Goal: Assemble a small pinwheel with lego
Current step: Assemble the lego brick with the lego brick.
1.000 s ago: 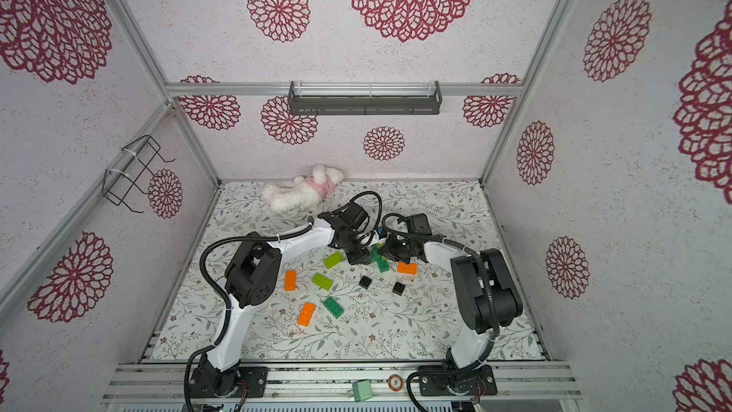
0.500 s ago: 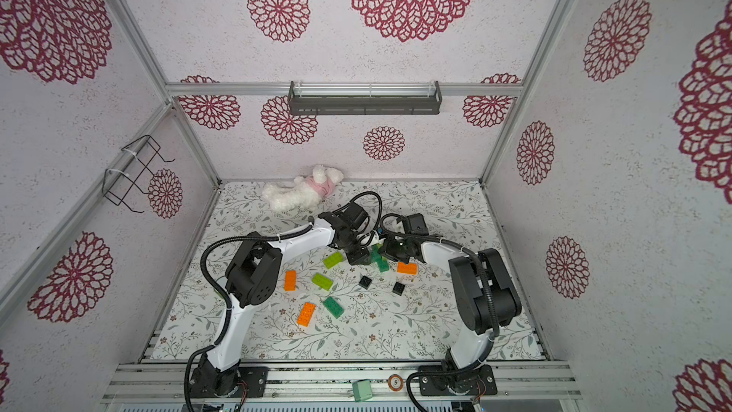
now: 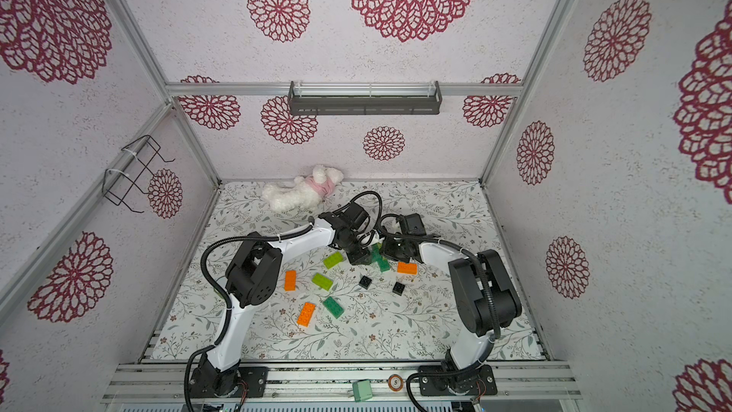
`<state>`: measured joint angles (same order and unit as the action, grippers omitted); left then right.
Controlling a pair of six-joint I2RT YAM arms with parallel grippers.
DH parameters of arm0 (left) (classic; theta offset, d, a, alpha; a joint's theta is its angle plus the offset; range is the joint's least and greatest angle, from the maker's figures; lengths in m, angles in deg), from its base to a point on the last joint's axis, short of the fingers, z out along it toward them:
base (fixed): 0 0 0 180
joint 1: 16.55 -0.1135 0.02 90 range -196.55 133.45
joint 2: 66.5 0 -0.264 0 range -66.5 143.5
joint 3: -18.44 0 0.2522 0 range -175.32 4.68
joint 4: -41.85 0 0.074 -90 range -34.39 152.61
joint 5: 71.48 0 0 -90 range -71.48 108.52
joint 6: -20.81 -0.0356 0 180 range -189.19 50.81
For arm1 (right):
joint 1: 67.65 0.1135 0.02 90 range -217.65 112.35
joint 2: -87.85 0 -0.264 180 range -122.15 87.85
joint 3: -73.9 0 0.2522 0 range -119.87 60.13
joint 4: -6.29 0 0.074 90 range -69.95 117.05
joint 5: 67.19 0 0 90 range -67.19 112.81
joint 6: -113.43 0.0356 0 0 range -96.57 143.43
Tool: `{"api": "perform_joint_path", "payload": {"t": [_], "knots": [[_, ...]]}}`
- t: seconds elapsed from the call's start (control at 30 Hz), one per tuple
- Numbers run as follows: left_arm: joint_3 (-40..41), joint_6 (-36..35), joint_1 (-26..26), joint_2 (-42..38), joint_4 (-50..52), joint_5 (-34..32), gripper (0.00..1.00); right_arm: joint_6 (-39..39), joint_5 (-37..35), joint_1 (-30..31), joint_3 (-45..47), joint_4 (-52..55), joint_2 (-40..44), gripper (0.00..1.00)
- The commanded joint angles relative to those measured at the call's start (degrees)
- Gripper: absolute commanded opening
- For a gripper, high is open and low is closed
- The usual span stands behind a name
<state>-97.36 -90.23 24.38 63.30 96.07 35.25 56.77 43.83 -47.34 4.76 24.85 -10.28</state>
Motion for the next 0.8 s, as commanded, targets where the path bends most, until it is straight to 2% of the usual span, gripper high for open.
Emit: {"api": "perform_joint_path", "payload": {"t": [0.0,0.2,0.37,0.67,0.77], "knots": [[1.0,1.0,0.4,-0.9,-6.2,0.1,0.36,-1.7,-4.1,0.0,1.0,7.3,0.0,0.0],[1.6,0.6,0.6,-1.6,-6.1,-0.2,0.33,-2.2,2.1,0.1,-0.9,5.6,0.7,0.0],[1.7,0.5,0.7,-1.7,-4.9,-0.8,0.33,-2.6,3.0,-0.3,-3.1,6.1,2.4,0.04],[1.1,0.3,0.9,-1.0,-4.6,-1.8,0.33,0.0,9.0,-0.2,-3.0,1.7,2.2,0.09],[1.0,0.1,1.0,-0.9,-4.3,-2.2,0.33,0.0,9.3,-0.1,-3.0,1.1,1.7,0.16]]}}
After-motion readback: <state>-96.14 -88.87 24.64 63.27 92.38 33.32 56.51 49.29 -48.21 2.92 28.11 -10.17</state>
